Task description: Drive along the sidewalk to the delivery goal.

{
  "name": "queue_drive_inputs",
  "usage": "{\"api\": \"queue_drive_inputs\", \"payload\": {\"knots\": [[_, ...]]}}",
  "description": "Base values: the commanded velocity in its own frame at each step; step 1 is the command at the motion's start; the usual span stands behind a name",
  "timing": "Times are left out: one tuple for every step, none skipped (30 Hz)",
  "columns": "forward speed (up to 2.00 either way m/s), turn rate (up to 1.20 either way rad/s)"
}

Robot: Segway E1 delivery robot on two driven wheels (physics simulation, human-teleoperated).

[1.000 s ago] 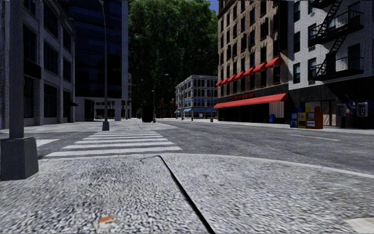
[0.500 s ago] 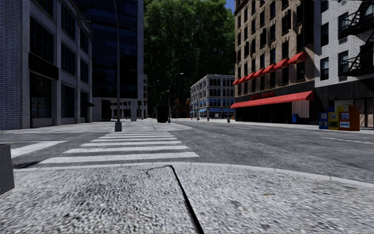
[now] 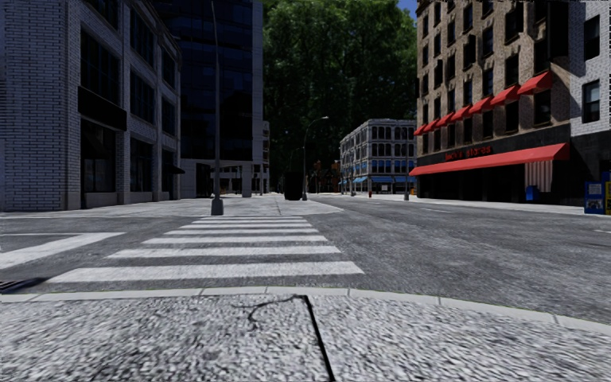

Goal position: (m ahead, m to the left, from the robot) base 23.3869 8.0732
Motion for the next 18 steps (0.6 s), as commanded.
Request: {"api": "queue_drive_inputs", "payload": {"knots": [[1.55,0.33],[1.55,0.33],[1.55,0.33],[1.55,0.33],[1.55,0.33],[1.55,0.33],[1.55,0.33],[1.55,0.33],[1.55,0.33],[1.55,0.33],[1.55,0.0],[1.55,0.0],[1.55,0.0],[1.55,0.0],[1.55,0.0],[1.55,0.0],[1.55,0.0],[1.55,0.0]]}}
